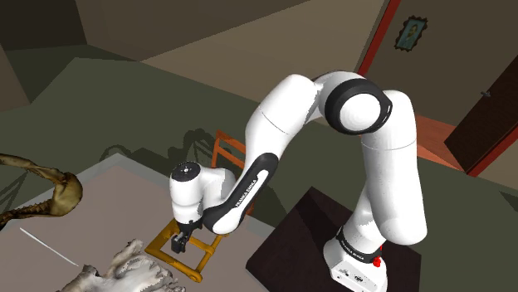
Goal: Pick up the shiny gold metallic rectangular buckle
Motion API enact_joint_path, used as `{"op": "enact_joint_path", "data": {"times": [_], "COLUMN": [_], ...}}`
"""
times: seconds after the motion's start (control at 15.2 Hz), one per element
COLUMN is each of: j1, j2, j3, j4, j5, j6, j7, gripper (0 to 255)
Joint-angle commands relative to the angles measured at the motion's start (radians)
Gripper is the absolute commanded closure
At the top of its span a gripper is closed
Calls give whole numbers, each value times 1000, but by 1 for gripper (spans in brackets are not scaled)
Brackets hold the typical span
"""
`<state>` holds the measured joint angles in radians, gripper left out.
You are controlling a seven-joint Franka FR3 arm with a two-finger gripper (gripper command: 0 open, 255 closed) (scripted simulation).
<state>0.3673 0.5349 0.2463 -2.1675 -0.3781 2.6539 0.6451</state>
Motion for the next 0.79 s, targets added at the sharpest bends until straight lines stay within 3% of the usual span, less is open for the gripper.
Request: {"op": "enact_joint_path", "data": {"times": [0.0,0.07,0.73], "j1": [4,3,0], "j2": [13,11,0], "j3": [-6,-6,0], "j4": [3,2,-1], "j5": [-7,-6,-1], "j6": [10,10,1], "j7": [5,4,0], "gripper": [0,255,255]}}
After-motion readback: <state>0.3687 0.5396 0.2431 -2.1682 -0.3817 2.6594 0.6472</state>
